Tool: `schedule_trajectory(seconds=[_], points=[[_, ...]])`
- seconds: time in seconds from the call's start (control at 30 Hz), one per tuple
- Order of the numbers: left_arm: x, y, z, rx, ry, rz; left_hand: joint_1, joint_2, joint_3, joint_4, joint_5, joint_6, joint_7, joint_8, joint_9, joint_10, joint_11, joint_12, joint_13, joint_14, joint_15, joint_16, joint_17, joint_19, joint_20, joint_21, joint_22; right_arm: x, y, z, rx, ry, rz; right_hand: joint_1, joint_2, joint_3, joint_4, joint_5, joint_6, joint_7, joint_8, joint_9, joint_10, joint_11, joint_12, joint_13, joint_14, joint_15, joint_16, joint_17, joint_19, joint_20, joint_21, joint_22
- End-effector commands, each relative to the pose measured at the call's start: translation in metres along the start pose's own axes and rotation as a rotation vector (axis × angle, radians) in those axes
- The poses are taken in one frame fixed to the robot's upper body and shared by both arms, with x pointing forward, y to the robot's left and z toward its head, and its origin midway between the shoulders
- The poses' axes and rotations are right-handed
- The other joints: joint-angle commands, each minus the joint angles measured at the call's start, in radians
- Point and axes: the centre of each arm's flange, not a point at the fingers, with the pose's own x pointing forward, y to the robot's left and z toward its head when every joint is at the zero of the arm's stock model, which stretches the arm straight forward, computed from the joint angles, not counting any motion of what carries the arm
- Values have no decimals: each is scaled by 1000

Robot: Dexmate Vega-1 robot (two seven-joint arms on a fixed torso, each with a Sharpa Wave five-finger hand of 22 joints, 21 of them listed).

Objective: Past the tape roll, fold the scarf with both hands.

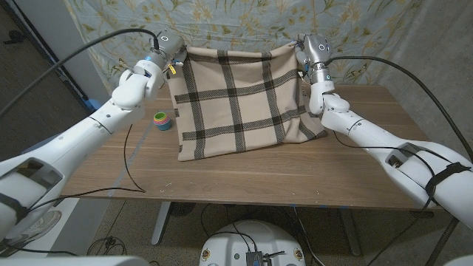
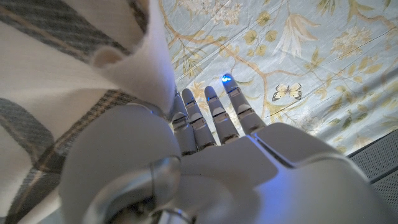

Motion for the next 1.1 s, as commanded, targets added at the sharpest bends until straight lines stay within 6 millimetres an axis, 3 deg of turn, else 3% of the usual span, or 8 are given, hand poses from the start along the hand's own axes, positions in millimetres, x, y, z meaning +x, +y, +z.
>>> schedule_trajectory(seconds=[0.03, 0.3, 0.7, 0.77, 0.83, 0.9, 1.0, 1.1], points=[[26, -15, 19, 120, 0, -27, 36, 13, 14, -9, -9, -7, 26, 13, -7, 46, -34, 12, 7, 16, -110, 5, 2, 4, -10, 13, 0, 23, 20, -5, -20, -25, 45, 26, -2, 0, -24, 5, 39, 50, 0, 87, 35, 23, 7, -20, 39, -138, 19, 24, 47, -4, 27, -3], [31, -27, 39, 227, -10, -20, 52, -21, 25, -52, -65, 83, -9, 41, -62, 111, -48, 27, 10, 58, -144, 7, -13, 23, -43, 37, -10, 31, 30, 6, -67, -69, 67, 34, -8, -3, -37, -1, 47, 54, -17, 62, 47, 26, 6, -41, 44, -137, 15, 33, 56, 7, 38, -5], [28, -56, 55, 526, 77, 36, 63, -74, 1, -130, -173, 187, -12, 12, -186, 227, -42, 39, -9, 115, -160, 20, -25, 22, -39, 62, -20, 41, 45, 28, -121, -78, 158, 35, -18, -18, -51, -17, 61, 54, -49, 17, 66, 34, 3, -77, 96, -131, 40, 62, 107, 39, 74, -4], [30, -64, 56, 611, 135, 4, 65, -76, -5, -150, -186, 102, -59, -48, -226, 195, -29, 16, -17, 105, -152, 13, -23, 18, -31, 68, -21, 44, 45, 34, -150, -73, 174, 32, -17, -19, -54, -25, 3, 38, -98, -10, 35, 39, -17, -96, 86, -124, 31, 66, 106, 39, 85, -1], [33, -73, 58, 673, 184, -56, 43, -81, -37, -177, -199, -121, -117, -208, -313, 52, -27, -34, -43, 42, -119, -7, -17, -14, -20, 76, -23, 49, 47, 40, -208, -57, 271, 13, -22, -14, -69, -39, -274, 33, -311, -114, -189, 56, -161, -179, -31, -123, -48, 44, 32, 37, 100, -4], [33, -79, 57, 685, 232, -87, 14, -70, -74, -193, -201, -367, -140, -387, -399, -91, -11, -41, -77, -31, -88, -16, -15, -55, -1, 76, -26, 53, 49, 45, -281, -37, 385, -32, -36, -26, -65, -46, -467, 41, -390, -156, -425, 53, -321, -232, -189, -112, -123, -6, -35, 48, 96, -16], [33, -86, 58, 701, 292, -132, -34, -33, -90, -181, -198, -539, -111, -505, -474, -266, 31, -53, -117, -116, -35, -25, -17, -98, 32, 69, -31, 57, 51, 48, -317, 5, 515, -81, -54, -40, -62, -45, -664, 62, -394, -166, -591, 78, -451, -272, -353, -74, -142, -68, -98, 71, 79, -29], [34, -89, 59, 704, 328, -161, -91, -50, -124, -163, -204, -600, -88, -514, -510, -343, 51, -46, -139, -168, -2, -27, -19, -129, 48, 56, -34, 60, 52, 46, -330, 46, 615, -126, -82, -66, -56, -44, -752, 80, -391, -166, -692, 143, -522, -293, -453, -14, -140, -107, -148, 96, 56, -35]])
